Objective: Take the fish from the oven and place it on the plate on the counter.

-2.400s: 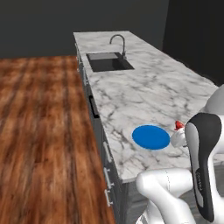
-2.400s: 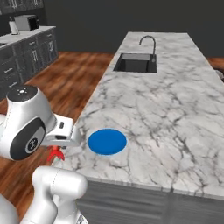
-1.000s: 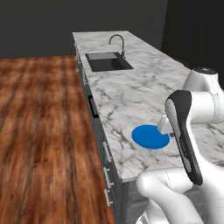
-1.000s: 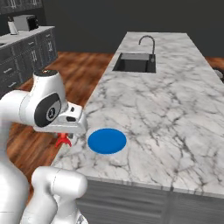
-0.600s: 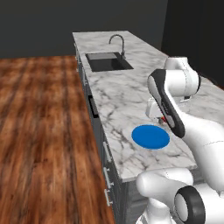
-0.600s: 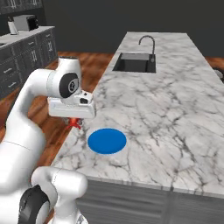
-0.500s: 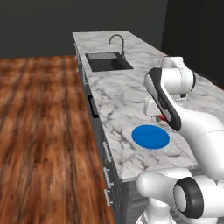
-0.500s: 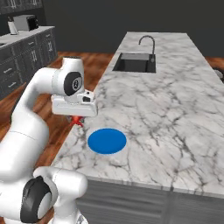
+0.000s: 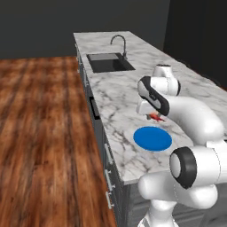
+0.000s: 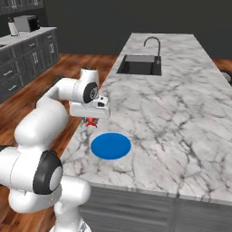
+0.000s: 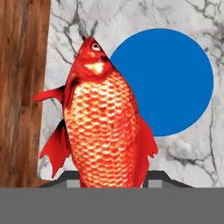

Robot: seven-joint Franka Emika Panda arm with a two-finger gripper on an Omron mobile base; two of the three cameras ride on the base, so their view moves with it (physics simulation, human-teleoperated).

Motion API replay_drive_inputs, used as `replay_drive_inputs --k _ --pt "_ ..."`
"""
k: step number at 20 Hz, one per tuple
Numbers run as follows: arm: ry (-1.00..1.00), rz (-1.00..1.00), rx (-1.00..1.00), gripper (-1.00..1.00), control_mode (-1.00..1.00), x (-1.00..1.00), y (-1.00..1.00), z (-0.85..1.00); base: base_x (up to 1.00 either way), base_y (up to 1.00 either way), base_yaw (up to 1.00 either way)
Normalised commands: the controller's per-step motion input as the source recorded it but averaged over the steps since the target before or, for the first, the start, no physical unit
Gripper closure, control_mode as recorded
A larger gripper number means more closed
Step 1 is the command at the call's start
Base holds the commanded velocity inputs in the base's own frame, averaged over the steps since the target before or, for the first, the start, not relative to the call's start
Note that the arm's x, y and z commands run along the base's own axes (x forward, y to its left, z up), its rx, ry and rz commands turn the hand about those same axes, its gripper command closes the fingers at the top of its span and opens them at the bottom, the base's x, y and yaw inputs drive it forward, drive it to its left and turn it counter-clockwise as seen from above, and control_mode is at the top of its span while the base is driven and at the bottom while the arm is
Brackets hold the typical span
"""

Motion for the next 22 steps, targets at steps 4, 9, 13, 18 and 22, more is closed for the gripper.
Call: replay_drive_inputs --k 4,9,13,18,22 --pt "-0.32 0.01 0.0 1.0 -1.0 0.63 0.0 -0.75 0.0 0.0 0.0" --pt "-0.02 0.02 -0.08 1.0 -1.0 0.59 -0.23 -0.51 0.0 0.0 0.0" --pt "0.09 0.17 -0.1 1.0 -1.0 0.23 -0.41 -0.6 0.0 0.0 0.0" --pt "-0.04 0.31 -0.01 1.0 -1.0 0.0 -0.2 -0.21 0.0 0.0 0.0" --pt "-0.24 0.26 0.0 1.0 -1.0 0.0 -0.01 -0.04 0.0 0.0 0.0"
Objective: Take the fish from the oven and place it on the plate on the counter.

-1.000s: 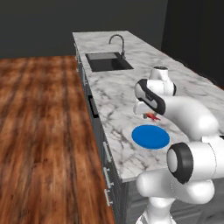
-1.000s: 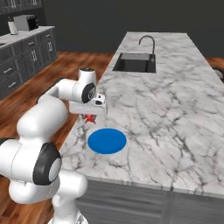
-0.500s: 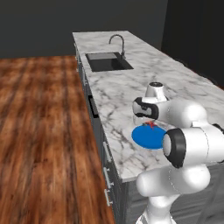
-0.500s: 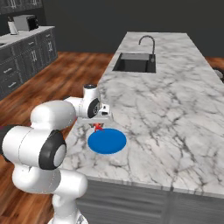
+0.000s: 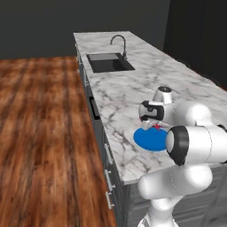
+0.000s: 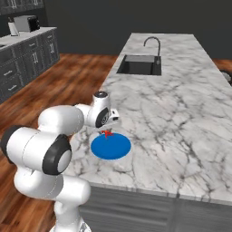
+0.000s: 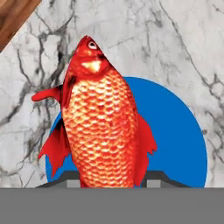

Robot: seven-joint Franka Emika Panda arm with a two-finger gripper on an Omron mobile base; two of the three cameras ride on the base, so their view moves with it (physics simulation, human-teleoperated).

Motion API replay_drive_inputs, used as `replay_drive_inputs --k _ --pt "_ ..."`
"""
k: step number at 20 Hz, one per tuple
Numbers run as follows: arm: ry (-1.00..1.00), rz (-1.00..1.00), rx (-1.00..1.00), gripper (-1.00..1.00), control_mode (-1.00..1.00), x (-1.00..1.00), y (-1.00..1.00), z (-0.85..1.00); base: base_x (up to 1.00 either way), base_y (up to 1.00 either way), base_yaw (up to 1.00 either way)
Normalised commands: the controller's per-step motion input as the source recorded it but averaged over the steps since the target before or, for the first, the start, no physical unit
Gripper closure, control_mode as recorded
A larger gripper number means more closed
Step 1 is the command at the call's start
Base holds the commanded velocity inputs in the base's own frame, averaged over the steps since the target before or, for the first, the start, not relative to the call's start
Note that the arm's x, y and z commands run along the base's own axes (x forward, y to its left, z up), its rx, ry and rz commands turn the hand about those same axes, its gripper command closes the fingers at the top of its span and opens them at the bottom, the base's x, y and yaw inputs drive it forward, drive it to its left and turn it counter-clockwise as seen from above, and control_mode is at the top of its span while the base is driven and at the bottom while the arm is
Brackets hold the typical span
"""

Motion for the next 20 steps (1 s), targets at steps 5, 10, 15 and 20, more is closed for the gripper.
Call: replay_drive_inputs --k 5,10,15,20 --pt "-0.07 0.15 0.0 1.0 -1.0 0.0 0.0 -0.23 0.0 0.0 0.0" --pt "0.12 0.06 -0.03 1.0 -1.0 0.0 0.0 -0.33 0.0 0.0 0.0" --pt "0.13 0.04 -0.01 1.0 -1.0 0.0 0.0 -0.49 0.0 0.0 0.0" --pt "0.01 0.04 0.0 1.0 -1.0 0.0 -0.02 -0.4 0.0 0.0 0.0"
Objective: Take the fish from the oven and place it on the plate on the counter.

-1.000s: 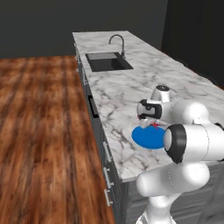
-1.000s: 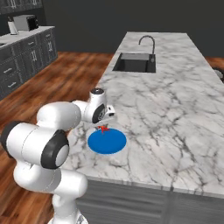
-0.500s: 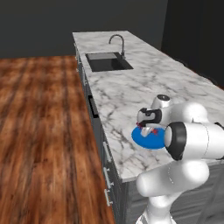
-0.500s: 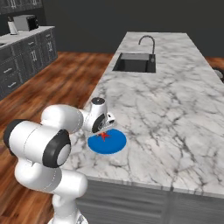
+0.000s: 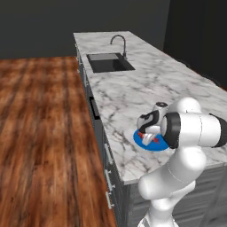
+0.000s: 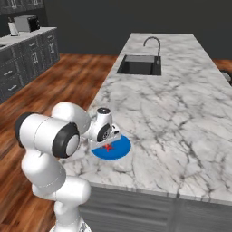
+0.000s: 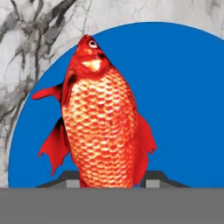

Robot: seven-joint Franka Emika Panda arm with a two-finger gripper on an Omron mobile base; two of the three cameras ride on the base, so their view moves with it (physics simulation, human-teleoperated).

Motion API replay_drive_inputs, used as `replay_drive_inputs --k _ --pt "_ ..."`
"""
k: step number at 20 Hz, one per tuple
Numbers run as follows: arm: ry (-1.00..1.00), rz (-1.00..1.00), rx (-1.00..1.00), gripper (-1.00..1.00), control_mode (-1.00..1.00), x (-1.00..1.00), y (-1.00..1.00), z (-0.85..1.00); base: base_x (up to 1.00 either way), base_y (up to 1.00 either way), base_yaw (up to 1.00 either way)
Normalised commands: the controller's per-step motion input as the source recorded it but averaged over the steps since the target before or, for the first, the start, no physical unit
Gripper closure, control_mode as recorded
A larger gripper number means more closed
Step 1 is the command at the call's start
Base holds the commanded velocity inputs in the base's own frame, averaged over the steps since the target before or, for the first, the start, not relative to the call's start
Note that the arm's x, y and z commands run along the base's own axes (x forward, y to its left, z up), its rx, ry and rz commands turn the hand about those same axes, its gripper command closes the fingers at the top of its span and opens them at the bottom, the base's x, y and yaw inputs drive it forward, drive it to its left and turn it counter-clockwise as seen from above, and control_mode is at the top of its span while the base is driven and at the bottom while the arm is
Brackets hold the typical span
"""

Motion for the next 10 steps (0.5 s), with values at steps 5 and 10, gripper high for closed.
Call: replay_drive_inputs --k 5,10 --pt "0.0 0.04 0.0 1.0 -1.0 0.0 -0.04 -0.08 0.0 0.0 0.0" --pt "0.0 0.03 0.0 1.0 -1.0 0.16 -0.29 0.0 0.0 0.0 0.0"
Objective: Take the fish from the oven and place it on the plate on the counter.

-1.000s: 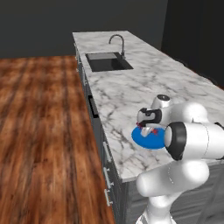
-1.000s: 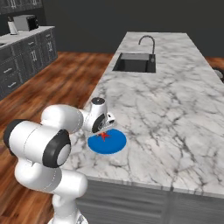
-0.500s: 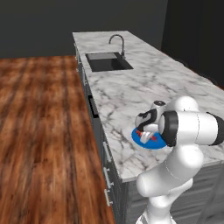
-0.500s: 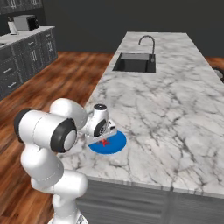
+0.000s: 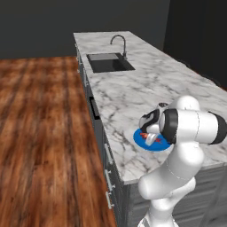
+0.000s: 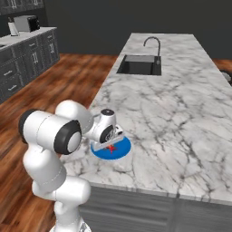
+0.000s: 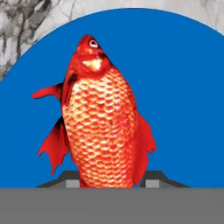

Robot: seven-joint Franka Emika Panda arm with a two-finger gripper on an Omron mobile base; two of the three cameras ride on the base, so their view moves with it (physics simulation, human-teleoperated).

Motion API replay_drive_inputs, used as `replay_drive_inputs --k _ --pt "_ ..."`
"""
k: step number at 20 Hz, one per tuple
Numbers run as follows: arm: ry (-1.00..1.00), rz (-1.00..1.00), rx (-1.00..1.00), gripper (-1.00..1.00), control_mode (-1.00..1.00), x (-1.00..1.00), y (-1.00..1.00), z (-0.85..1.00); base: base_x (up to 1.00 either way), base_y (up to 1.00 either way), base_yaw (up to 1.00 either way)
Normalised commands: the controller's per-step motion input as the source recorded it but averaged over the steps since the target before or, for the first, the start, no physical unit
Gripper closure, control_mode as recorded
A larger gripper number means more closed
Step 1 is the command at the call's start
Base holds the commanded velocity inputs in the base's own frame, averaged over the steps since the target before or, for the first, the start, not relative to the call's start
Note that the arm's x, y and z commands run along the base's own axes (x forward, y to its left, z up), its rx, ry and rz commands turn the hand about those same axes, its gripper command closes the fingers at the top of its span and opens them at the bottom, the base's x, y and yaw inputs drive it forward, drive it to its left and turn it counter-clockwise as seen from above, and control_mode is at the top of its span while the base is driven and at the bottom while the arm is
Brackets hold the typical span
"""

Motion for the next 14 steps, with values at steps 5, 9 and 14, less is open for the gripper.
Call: replay_drive_inputs --k 5,9,14 --pt "0.01 0.01 0.0 1.0 -1.0 0.24 -0.16 0.0 0.0 0.0 0.0" --pt "0.0 0.0 0.0 1.0 -1.0 0.18 0.01 0.0 0.0 0.0 0.0" --pt "0.0 0.0 0.0 1.0 -1.0 0.15 0.02 -0.02 0.0 0.0 0.0"
